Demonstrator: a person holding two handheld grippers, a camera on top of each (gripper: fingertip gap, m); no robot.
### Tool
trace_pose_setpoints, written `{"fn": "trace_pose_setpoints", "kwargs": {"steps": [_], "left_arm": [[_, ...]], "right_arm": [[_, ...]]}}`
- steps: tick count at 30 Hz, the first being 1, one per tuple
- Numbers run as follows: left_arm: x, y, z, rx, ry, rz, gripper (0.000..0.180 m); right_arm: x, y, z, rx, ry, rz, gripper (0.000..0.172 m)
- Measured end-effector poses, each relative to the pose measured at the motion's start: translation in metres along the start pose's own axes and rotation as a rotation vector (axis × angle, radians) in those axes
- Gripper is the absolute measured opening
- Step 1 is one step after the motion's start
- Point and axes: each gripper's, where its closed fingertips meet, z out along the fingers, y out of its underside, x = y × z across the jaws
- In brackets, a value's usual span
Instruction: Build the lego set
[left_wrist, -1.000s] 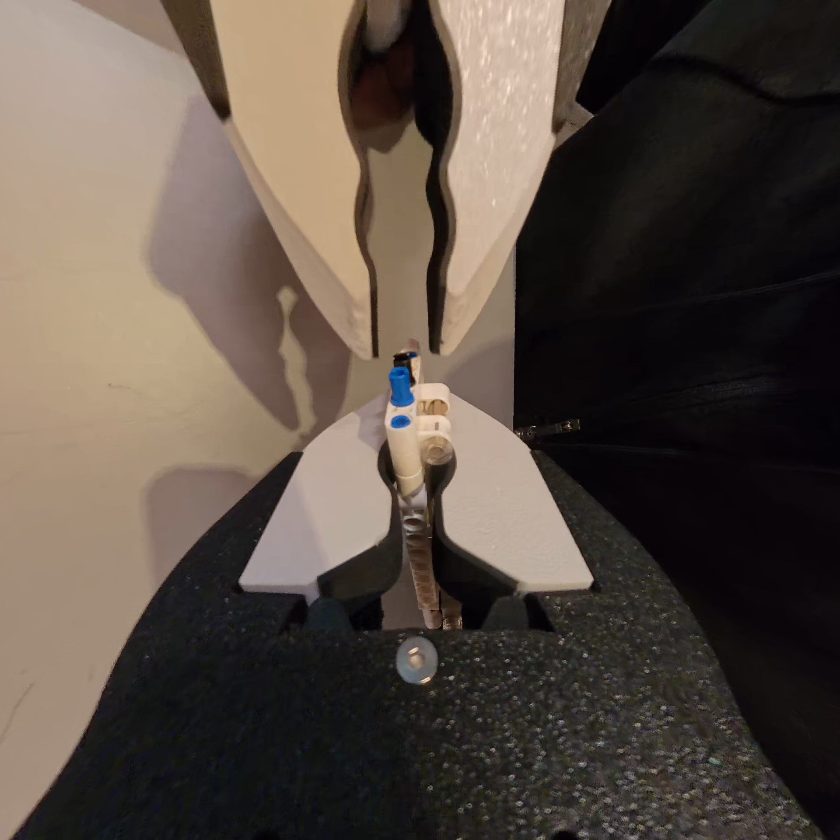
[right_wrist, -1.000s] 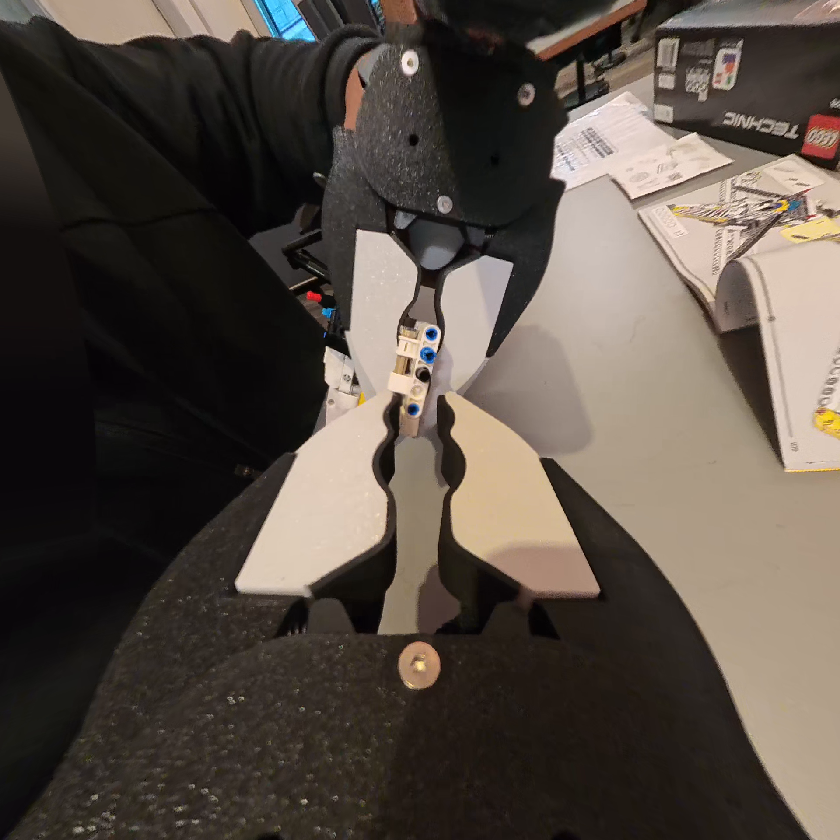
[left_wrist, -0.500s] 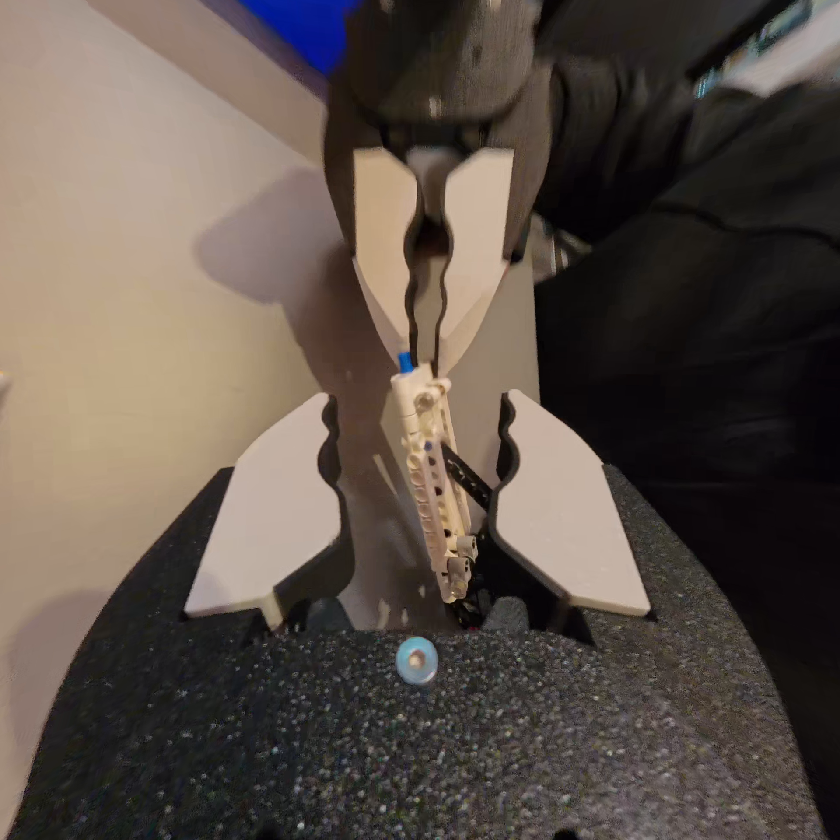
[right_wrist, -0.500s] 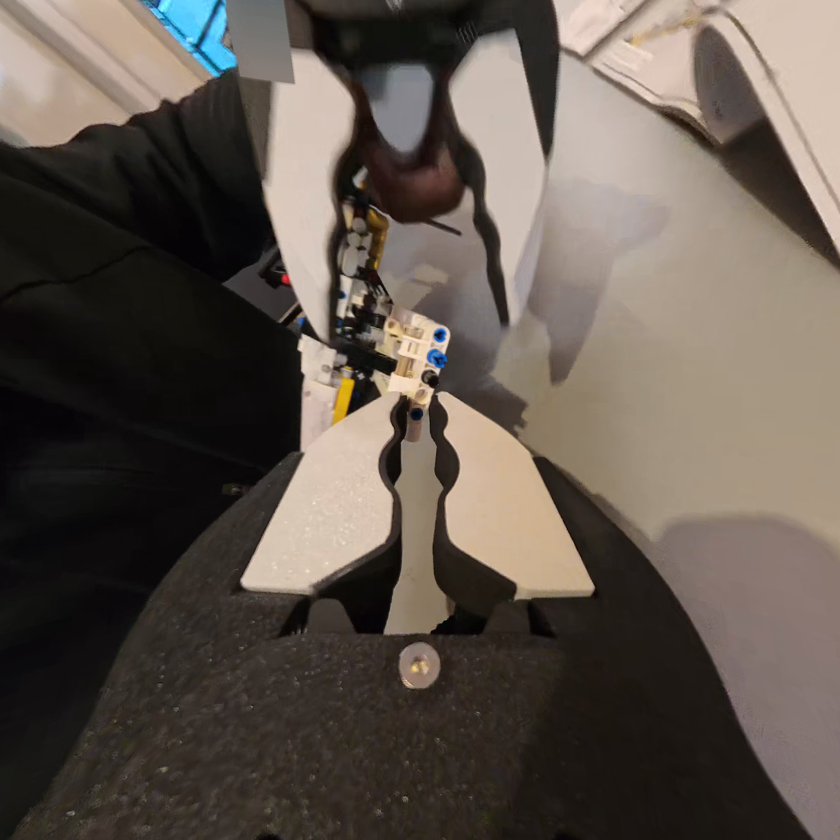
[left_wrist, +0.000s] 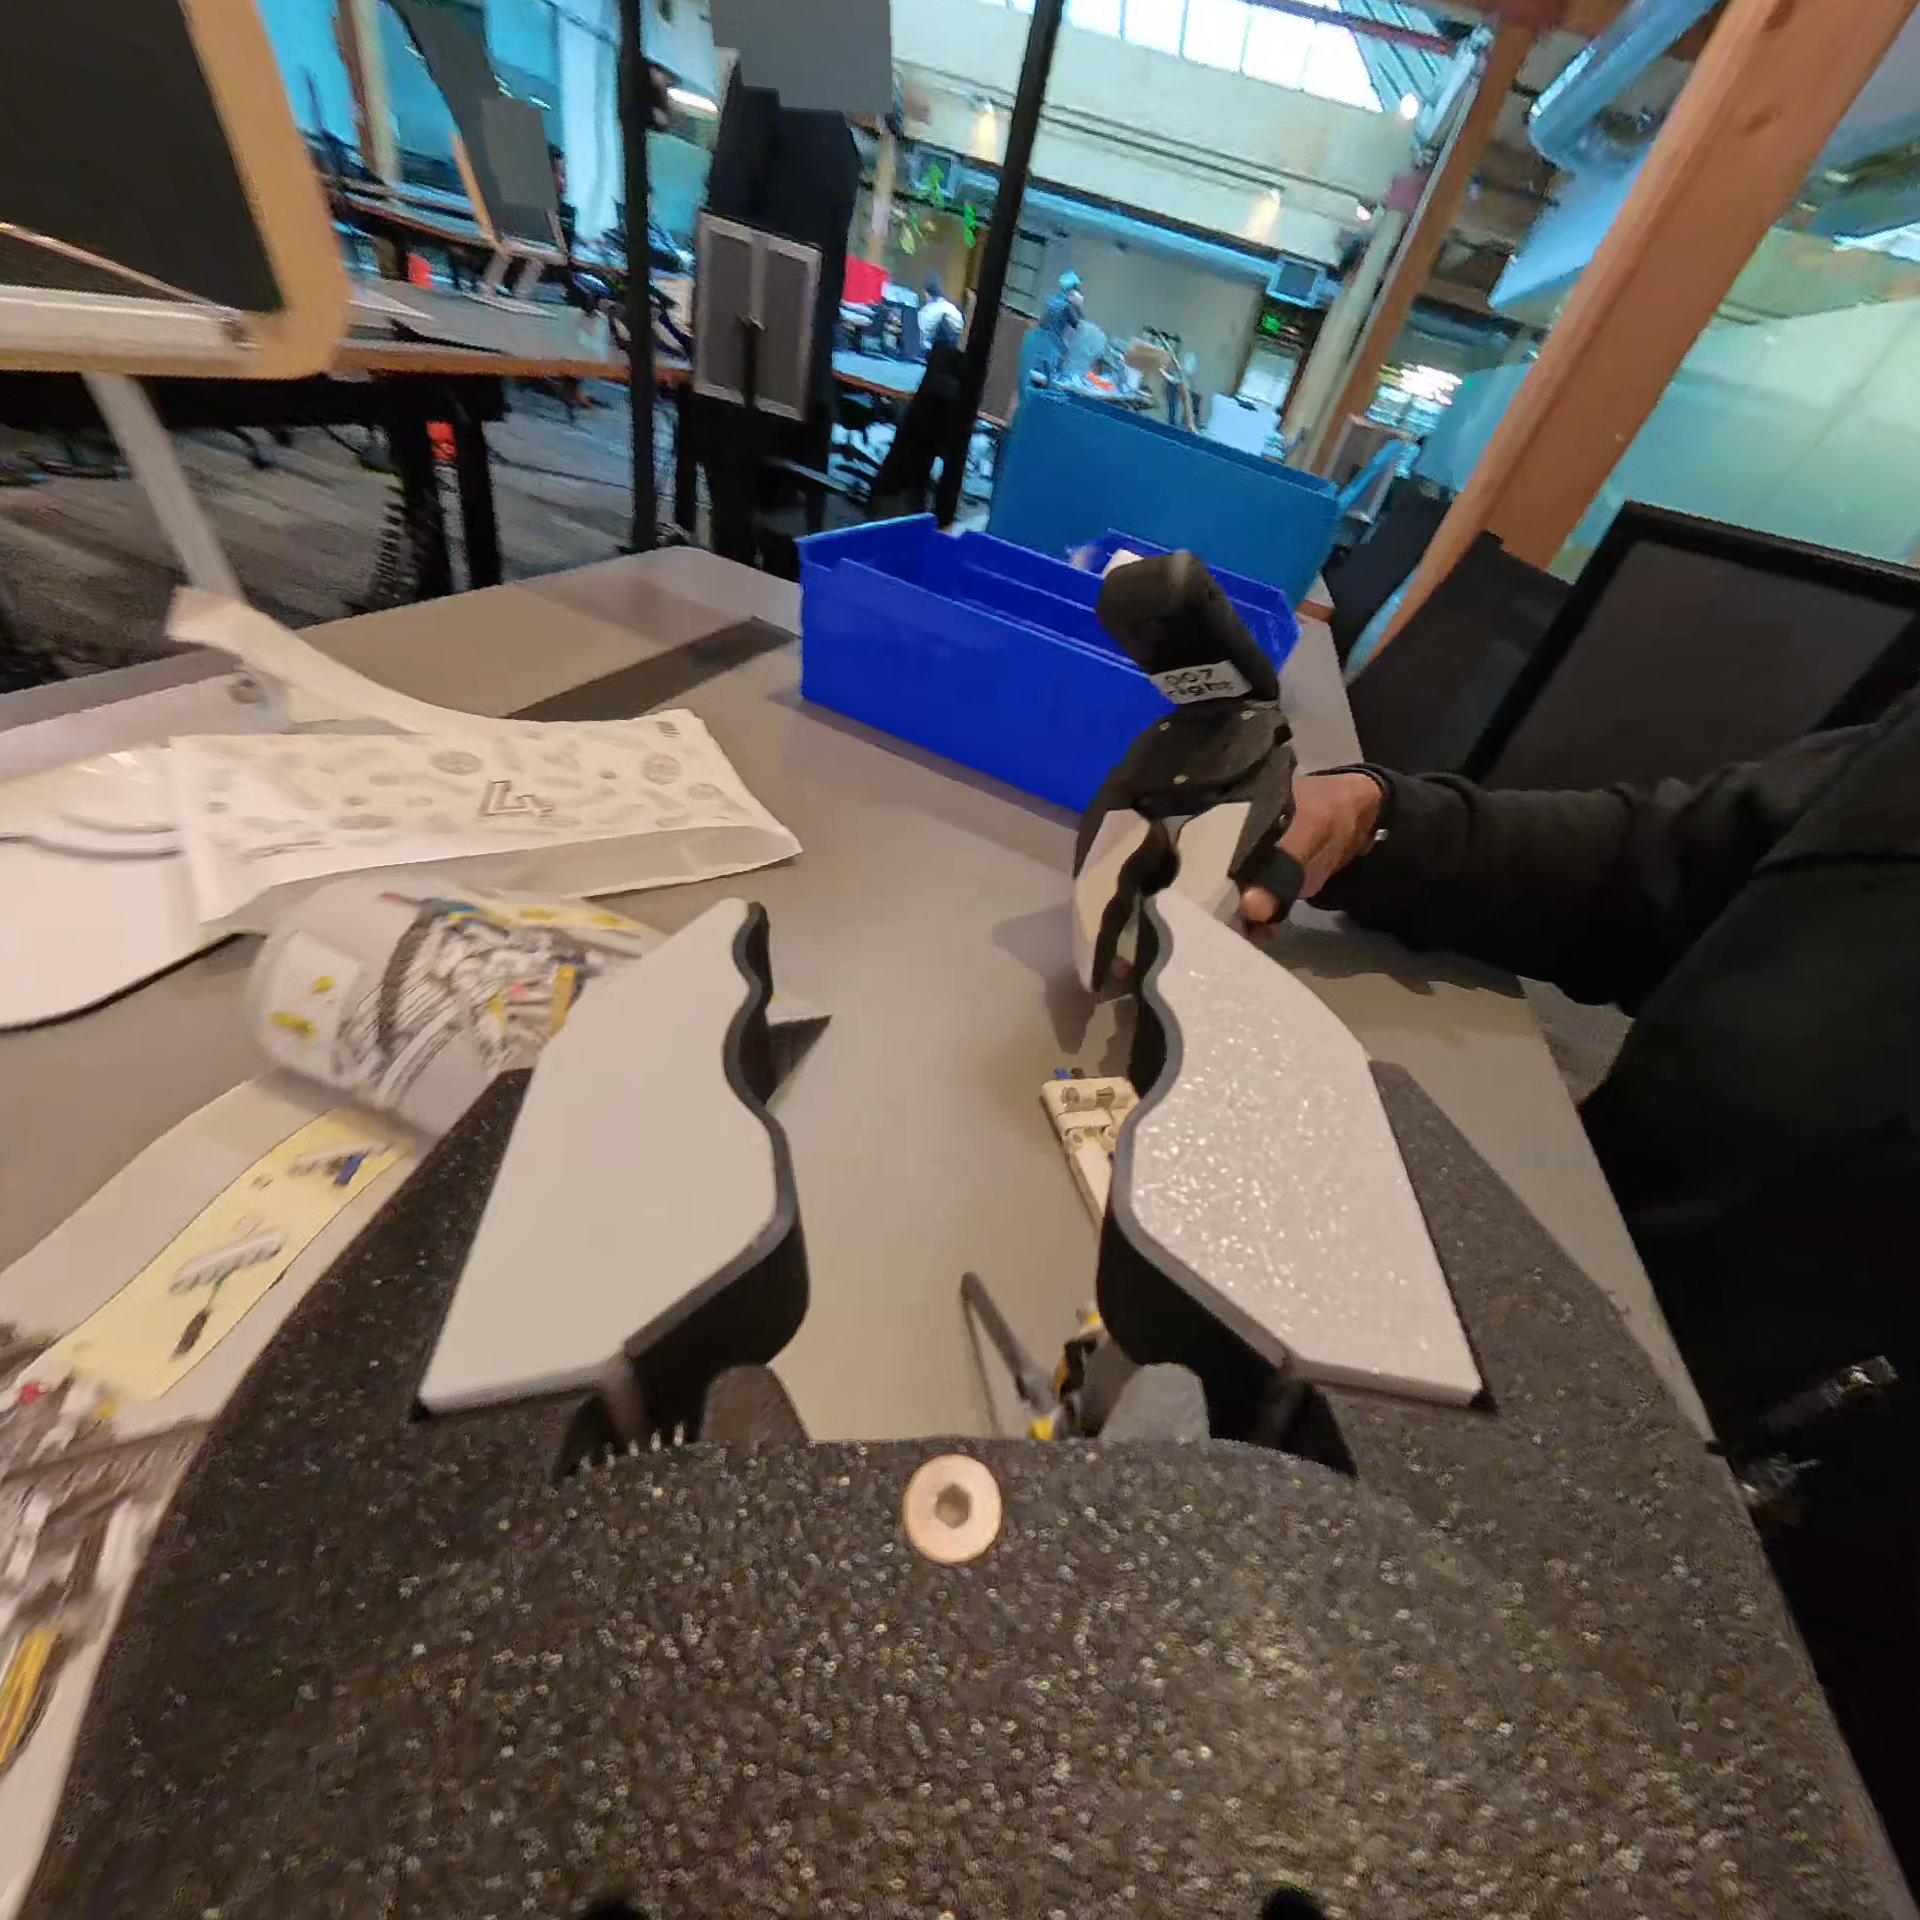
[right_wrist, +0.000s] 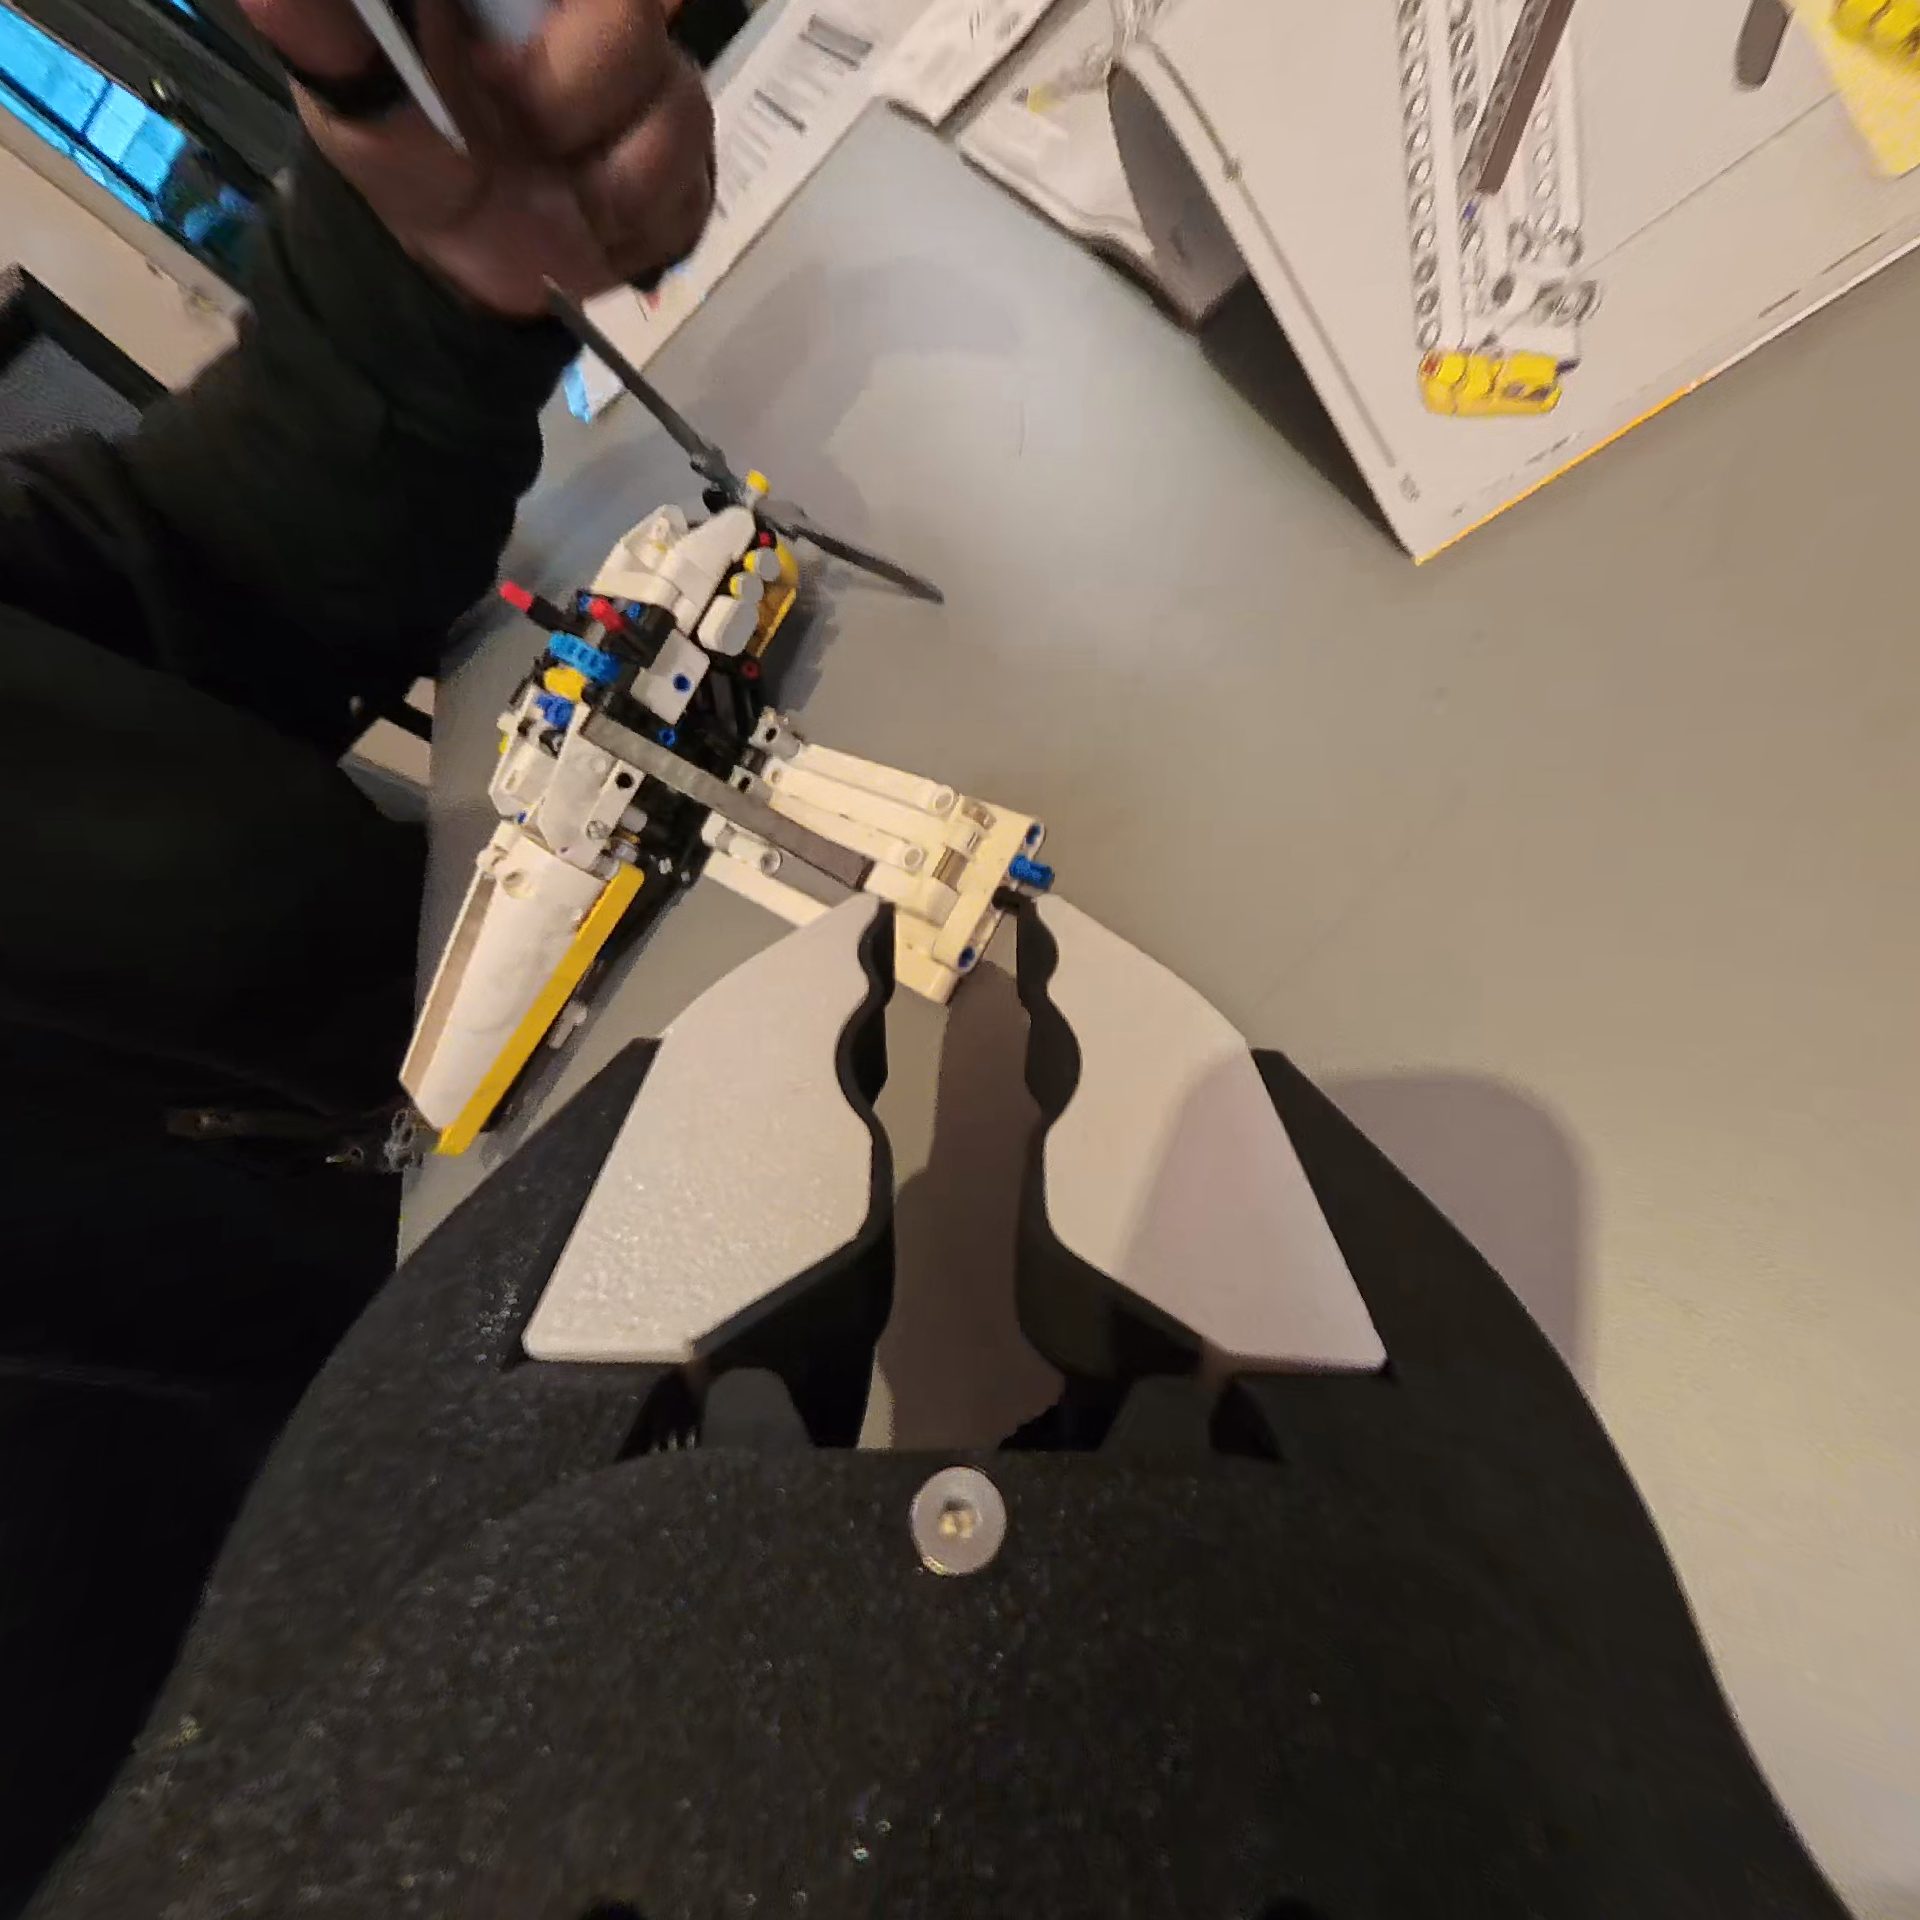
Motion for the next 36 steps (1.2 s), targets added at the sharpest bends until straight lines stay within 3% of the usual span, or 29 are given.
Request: {"fn": "trace_pose_setpoints", "kwargs": {"steps": [9, 15, 20, 25, 28, 36], "left_arm": [[-0.031, 0.008, -0.032, 0.232, -0.105, 0.112, 0.078], [-0.047, 0.020, -0.035, 0.231, -0.206, 0.157, 0.085], [-0.067, 0.024, -0.040, 0.222, -0.335, 0.135, 0.090], [-0.069, 0.013, -0.055, 0.318, -0.357, 0.165, 0.045], [-0.068, 0.008, -0.064, 0.392, -0.322, 0.158, 0.000], [-0.073, 0.011, -0.065, 0.388, -0.298, 0.110, 0.000]], "right_arm": [[0.024, -0.044, 0.011, 0.138, 0.139, -0.148, 0.021], [0.044, -0.068, 0.016, 0.227, 0.153, -0.135, 0.024], [0.047, -0.068, 0.020, 0.217, 0.158, -0.143, 0.026], [0.046, -0.064, 0.024, 0.186, 0.154, -0.145, 0.024], [0.048, -0.062, 0.027, 0.160, 0.123, -0.098, 0.024], [0.048, -0.061, 0.027, 0.160, 0.127, -0.094, 0.023]]}}
